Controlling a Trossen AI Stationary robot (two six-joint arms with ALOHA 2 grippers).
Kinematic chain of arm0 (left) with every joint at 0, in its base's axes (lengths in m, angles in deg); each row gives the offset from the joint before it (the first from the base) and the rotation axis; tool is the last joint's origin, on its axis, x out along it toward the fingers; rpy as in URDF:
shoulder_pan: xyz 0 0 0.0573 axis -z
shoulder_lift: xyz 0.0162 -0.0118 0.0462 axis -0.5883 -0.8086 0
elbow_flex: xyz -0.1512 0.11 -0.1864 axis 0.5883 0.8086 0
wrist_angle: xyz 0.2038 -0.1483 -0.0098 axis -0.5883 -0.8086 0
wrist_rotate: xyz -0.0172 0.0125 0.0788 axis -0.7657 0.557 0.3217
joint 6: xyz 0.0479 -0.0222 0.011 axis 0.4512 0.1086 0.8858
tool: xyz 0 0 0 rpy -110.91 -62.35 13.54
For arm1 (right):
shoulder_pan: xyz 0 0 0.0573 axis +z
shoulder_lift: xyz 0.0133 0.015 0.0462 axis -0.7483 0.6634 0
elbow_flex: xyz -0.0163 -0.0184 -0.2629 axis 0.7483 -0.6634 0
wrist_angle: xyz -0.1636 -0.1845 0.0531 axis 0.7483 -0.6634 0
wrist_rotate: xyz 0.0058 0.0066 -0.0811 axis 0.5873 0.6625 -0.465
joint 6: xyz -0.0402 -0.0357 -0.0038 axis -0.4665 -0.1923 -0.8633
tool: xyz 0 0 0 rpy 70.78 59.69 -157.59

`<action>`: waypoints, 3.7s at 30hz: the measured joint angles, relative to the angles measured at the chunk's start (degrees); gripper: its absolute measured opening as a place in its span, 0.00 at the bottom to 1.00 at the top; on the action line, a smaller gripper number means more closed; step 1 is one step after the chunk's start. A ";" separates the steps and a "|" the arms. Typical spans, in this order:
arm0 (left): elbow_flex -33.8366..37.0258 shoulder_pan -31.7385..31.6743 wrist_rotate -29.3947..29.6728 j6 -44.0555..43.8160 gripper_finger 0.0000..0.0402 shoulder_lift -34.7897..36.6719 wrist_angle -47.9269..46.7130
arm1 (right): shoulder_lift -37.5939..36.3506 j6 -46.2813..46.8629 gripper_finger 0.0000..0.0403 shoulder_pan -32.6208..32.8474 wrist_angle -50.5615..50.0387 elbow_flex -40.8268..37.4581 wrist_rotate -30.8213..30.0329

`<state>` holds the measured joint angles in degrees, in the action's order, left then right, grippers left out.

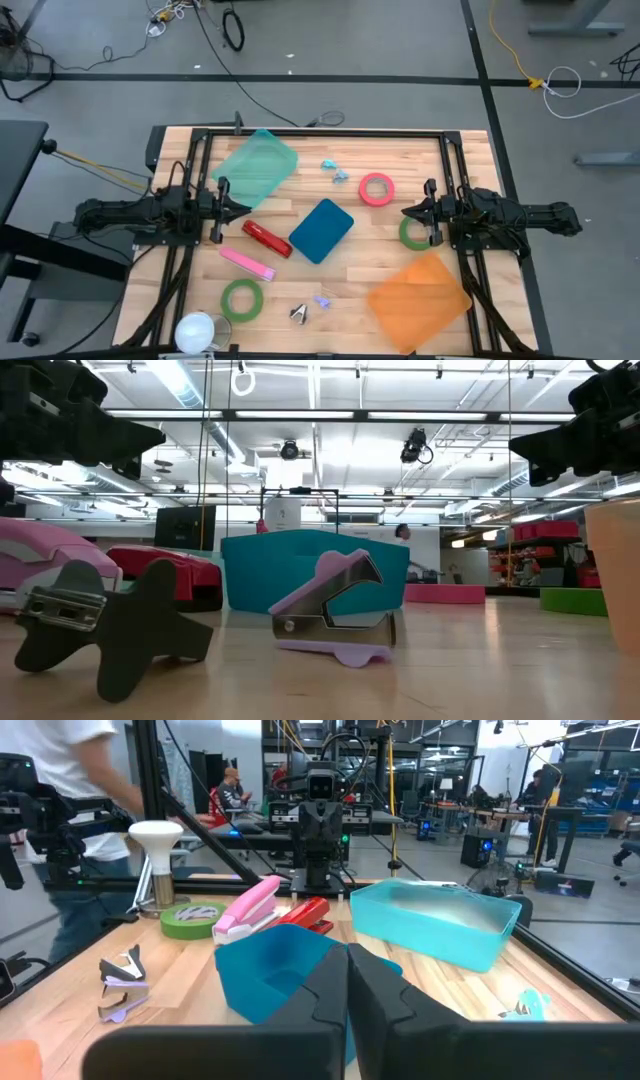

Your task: Pick and place Stapler, Stapler remover, tape

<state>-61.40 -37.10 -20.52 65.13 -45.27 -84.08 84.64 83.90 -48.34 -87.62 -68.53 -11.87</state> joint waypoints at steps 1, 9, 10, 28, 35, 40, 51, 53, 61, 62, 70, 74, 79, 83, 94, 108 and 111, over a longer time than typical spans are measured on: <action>0.01 0.00 0.00 0.00 0.07 -0.01 0.00 | 0.00 -0.02 0.03 -0.02 0.00 0.02 0.00; 0.00 0.00 0.01 0.00 0.07 0.00 -0.02 | 0.00 -0.02 0.03 -0.02 0.02 0.02 0.00; 0.01 0.02 0.00 0.00 0.07 -0.01 -0.02 | 0.00 -0.01 0.03 -0.01 0.00 0.02 0.00; 0.01 0.01 0.02 0.00 0.07 -0.01 -0.01 | 0.00 -0.02 0.03 0.00 0.00 0.00 0.00; 0.01 0.00 0.00 0.00 0.07 -0.01 0.00 | 0.00 0.00 0.03 -0.02 0.01 0.02 0.00; 0.00 0.00 0.00 0.00 0.07 0.00 -0.01 | 0.00 -0.02 0.03 0.00 0.00 0.00 0.00; -0.01 0.00 0.00 0.01 0.07 0.01 -0.02 | 0.00 0.00 0.03 -0.02 0.02 0.00 0.00; 0.01 0.00 0.01 0.00 0.07 -0.01 0.00 | 0.00 0.00 0.03 -0.02 0.00 0.02 0.00; 0.01 0.00 0.00 0.00 0.07 -0.01 -0.01 | 0.00 0.00 0.03 0.00 0.02 0.00 0.00; -0.01 0.01 0.01 0.00 0.07 -0.01 -0.01 | 0.00 0.00 0.03 -0.02 0.01 0.00 0.00; 0.01 0.02 0.02 0.00 0.07 0.00 0.00 | 0.00 0.00 0.03 -0.02 0.02 0.02 -0.02; 0.01 0.00 0.02 0.00 0.07 -0.01 0.00 | 0.00 0.00 0.03 0.00 0.01 0.02 0.00; 0.01 0.01 0.01 0.00 0.07 -0.01 -0.01 | 0.00 -0.02 0.03 -0.02 0.00 0.02 0.00; -0.01 0.02 0.02 0.00 0.07 -0.01 -0.02 | 0.00 -0.01 0.03 -0.01 0.00 0.02 -0.01; 0.01 0.00 0.01 0.00 0.07 -0.01 -0.01 | 0.00 -0.01 0.03 -0.02 0.36 0.02 0.00; 0.01 0.00 0.02 0.00 0.07 -0.01 -0.02 | 0.00 0.51 0.03 -0.01 1.34 0.01 -0.04; 0.01 0.02 0.00 0.00 0.07 0.01 0.00 | 0.00 0.48 0.03 0.00 2.34 0.42 -0.77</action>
<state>-61.39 -37.08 -20.52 65.13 -45.26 -84.08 84.64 84.38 -48.34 -85.28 -68.11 -12.64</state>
